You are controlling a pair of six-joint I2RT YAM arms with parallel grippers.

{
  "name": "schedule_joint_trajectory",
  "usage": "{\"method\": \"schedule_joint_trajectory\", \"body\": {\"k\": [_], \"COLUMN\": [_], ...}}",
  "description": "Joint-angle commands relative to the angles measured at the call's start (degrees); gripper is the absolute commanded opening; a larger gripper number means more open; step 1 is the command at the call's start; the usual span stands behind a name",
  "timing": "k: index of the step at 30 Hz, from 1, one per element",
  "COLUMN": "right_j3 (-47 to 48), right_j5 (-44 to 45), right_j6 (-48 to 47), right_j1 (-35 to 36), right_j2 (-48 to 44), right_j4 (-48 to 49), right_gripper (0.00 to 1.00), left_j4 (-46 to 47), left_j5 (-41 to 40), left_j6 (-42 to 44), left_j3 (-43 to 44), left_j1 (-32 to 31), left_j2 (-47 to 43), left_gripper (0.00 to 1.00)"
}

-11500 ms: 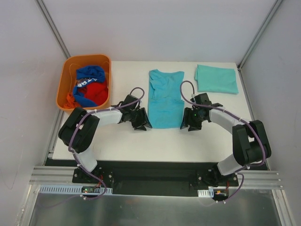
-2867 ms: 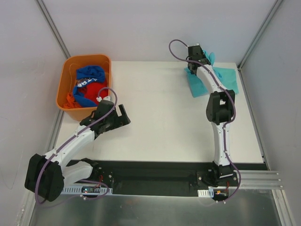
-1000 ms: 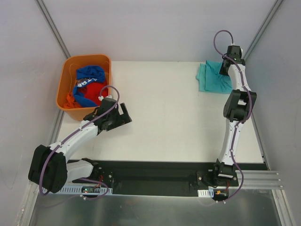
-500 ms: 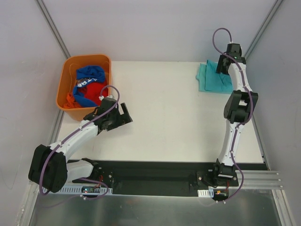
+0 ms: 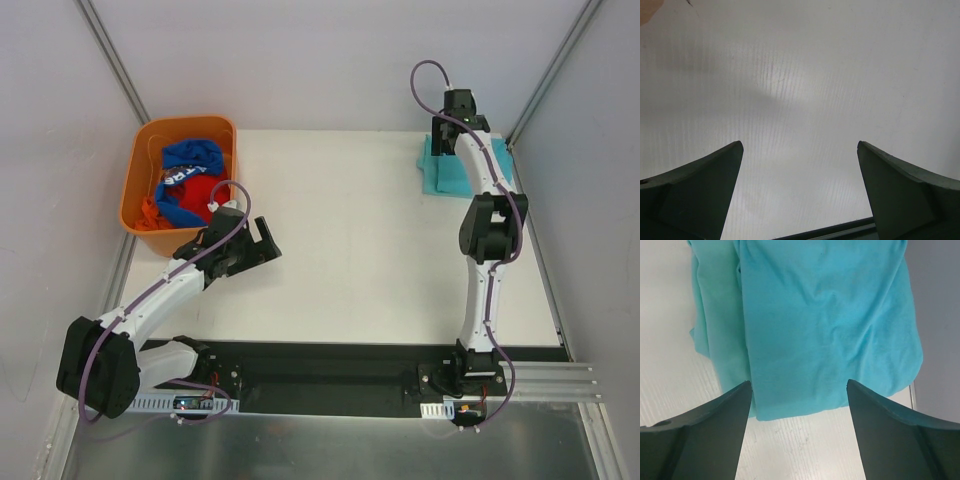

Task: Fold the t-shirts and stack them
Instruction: Put the neatly folded tshirt into the corner of the board with the right arm

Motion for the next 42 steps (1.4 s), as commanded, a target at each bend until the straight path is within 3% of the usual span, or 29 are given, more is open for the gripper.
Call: {"method": "schedule_joint_trajectory", "body": {"k": [1, 9, 19, 22, 23, 27, 32, 34, 42], "right_j3": [0.74, 4.26, 5.4, 5.22, 5.22, 4.96, 4.61, 4.52, 4.08], "right_j5": [-3.86, -1.85, -0.09, 0.62, 0.36, -0.61, 0.35, 0.62, -2.63], "right_j6": [-1.2, -4.18, -6.2, -5.42, -5.15, -3.83, -3.3, -2.95, -0.76], "right_j1": [-0.83, 0.49, -0.03, -0.3, -0.3, -0.74, -1.09, -1.27, -1.27], "right_j2": [-1.93, 6.69, 10.65, 10.65, 10.48, 8.72, 7.31, 7.05, 2.22], "right_j4": [0.95, 1.04, 2.27, 2.45, 2.71, 3.51, 4.21, 4.21, 5.09], "right_gripper": [0.77, 0.65, 0.59, 0.5, 0.43, 0.38, 0.18, 0.04, 0.01], "left_j4": [1.6, 1.95, 2.21, 2.3, 2.3, 2.3, 2.48, 2.48, 2.48], "left_j5": [0.21, 0.3, 0.3, 0.3, 0.22, 0.3, 0.48, 0.39, 0.22], "left_j6": [0.24, 0.24, -0.2, -0.2, -0.2, -0.11, -0.11, -0.11, 0.06], "left_j3": [-0.57, -0.92, -1.19, -1.27, -1.27, -1.27, -1.18, -1.18, -1.36], "left_j1": [0.55, 0.55, 0.55, 0.46, 0.55, 0.55, 0.55, 0.55, 0.55], "left_j2": [-0.68, -0.85, 0.02, 0.03, 0.03, 0.2, 0.55, 0.47, -0.33], "left_gripper": [0.99, 0.99, 0.99, 0.99, 0.99, 0.99, 0.99, 0.99, 0.99]}}
